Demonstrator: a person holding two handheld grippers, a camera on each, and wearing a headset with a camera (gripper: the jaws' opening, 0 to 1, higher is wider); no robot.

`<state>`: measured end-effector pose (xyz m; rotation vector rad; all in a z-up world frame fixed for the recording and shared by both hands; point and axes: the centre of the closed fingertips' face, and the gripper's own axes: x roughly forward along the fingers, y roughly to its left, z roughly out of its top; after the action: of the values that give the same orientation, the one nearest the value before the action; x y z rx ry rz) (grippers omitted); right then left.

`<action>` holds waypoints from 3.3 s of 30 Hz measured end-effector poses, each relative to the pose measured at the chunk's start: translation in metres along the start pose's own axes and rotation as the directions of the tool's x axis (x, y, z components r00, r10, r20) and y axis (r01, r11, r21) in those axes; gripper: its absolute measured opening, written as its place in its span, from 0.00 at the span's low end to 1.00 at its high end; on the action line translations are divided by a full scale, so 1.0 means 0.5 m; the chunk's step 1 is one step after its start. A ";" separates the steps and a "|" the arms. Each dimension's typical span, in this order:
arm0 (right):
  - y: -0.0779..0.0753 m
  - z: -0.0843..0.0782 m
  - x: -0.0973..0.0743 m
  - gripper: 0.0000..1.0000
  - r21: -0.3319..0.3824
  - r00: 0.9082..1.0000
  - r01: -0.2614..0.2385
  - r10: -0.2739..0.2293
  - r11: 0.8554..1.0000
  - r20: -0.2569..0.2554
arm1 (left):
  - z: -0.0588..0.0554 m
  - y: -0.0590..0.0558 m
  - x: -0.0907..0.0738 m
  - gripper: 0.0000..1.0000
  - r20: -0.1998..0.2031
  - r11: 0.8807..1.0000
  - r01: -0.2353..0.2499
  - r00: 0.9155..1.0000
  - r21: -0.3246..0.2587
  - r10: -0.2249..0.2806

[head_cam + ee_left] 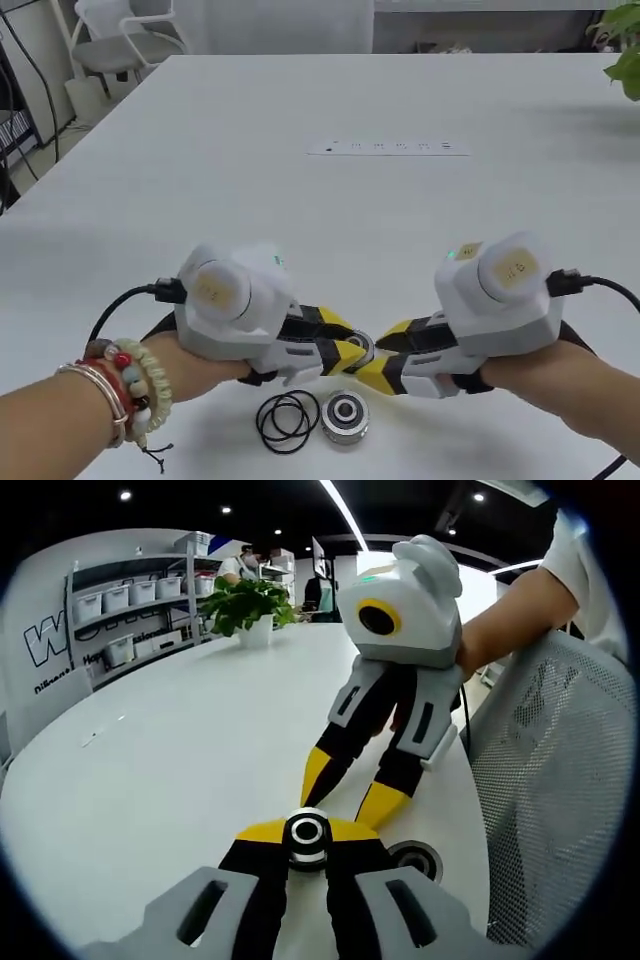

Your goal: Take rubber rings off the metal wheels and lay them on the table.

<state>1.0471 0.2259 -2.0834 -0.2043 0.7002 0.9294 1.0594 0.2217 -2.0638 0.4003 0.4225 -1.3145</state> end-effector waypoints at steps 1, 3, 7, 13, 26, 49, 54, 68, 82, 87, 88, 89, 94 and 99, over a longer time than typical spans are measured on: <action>-0.001 0.001 0.001 0.25 0.006 1.000 0.002 -0.002 1.000 0.002 | 0.000 0.000 0.000 0.09 -0.001 1.000 0.000 1.000 0.003 0.000; -0.002 0.004 0.003 0.27 0.014 1.000 0.006 -0.006 1.000 0.008 | 0.000 0.001 0.001 0.09 -0.002 1.000 0.000 1.000 0.000 0.000; -0.004 0.004 0.006 0.25 0.024 1.000 0.014 -0.014 1.000 0.009 | 0.000 0.001 0.001 0.09 -0.001 1.000 -0.001 1.000 -0.003 0.001; -0.001 0.003 0.011 0.21 -0.006 1.000 0.000 0.000 1.000 0.009 | 0.001 0.002 0.000 0.09 0.007 1.000 -0.003 1.000 -0.007 0.003; -0.005 -0.006 0.000 0.09 -0.056 1.000 -0.007 0.006 0.998 -0.027 | 0.001 0.002 -0.001 0.09 0.008 1.000 -0.010 1.000 0.002 0.010; -0.026 0.001 -0.013 0.00 0.100 1.000 0.017 -0.015 0.995 -0.014 | -0.005 0.001 -0.009 0.08 -0.010 1.000 0.005 1.000 0.029 -0.005; -0.029 0.006 -0.017 0.00 0.185 1.000 0.005 -0.007 0.983 0.012 | -0.006 0.001 -0.012 0.08 -0.016 1.000 0.007 1.000 0.027 -0.007; -0.017 0.021 -0.023 0.00 0.396 1.000 -0.016 0.008 0.918 0.023 | -0.006 0.001 -0.011 0.08 -0.021 0.999 -0.002 1.000 0.038 0.003; -0.004 0.037 -0.025 0.00 0.391 1.000 -0.006 -0.002 0.920 0.020 | -0.006 0.001 -0.013 0.08 -0.037 0.997 -0.009 0.999 0.079 0.012; -0.006 0.037 -0.023 0.00 0.369 1.000 0.008 -0.012 0.930 0.008 | -0.005 0.001 -0.013 0.08 -0.038 0.997 -0.013 0.999 0.080 0.016; -0.007 0.039 -0.023 0.00 0.365 1.000 0.009 -0.012 0.931 0.007 | -0.005 0.001 -0.013 0.08 -0.039 0.997 -0.014 0.999 0.079 0.017; -0.007 0.040 -0.023 0.00 0.365 1.000 0.009 -0.013 0.931 0.007 | -0.005 0.001 -0.013 0.08 -0.039 0.997 -0.015 0.999 0.078 0.018; -0.011 0.039 -0.021 0.00 0.358 1.000 0.012 -0.014 0.934 0.004 | -0.005 0.001 -0.012 0.08 -0.039 0.997 -0.019 0.999 0.077 0.022; -0.012 0.040 -0.022 0.00 0.351 1.000 0.010 -0.012 0.936 0.004 | -0.005 0.002 -0.012 0.08 -0.033 0.997 -0.021 0.999 0.072 0.024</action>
<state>1.0568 0.2241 -2.0621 0.1111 0.8459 0.7781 1.0591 0.2281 -2.0628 0.4870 0.3992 -1.3050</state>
